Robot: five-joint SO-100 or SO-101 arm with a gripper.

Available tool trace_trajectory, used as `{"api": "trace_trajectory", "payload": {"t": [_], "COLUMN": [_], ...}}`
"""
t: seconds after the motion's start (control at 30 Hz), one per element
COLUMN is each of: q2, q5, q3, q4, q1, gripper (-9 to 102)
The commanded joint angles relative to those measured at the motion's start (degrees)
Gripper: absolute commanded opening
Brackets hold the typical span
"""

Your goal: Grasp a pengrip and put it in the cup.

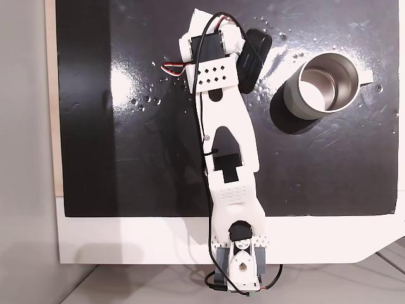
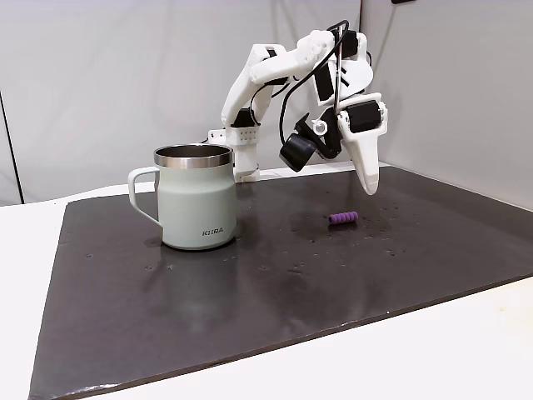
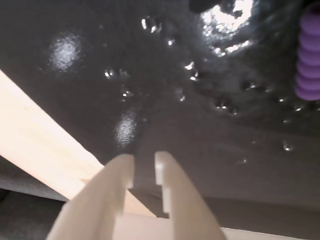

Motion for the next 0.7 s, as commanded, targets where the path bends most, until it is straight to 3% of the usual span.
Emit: {"api": "trace_trajectory", "payload": {"t": [0.0,0.67], "q2": [0.26,4.31], "q5": [0.62,-2.55], "q3": [-3.69,1.14], "q4": [2.37,14.06], "q1": [-0.18,-1.32], "gripper": [0,0]}}
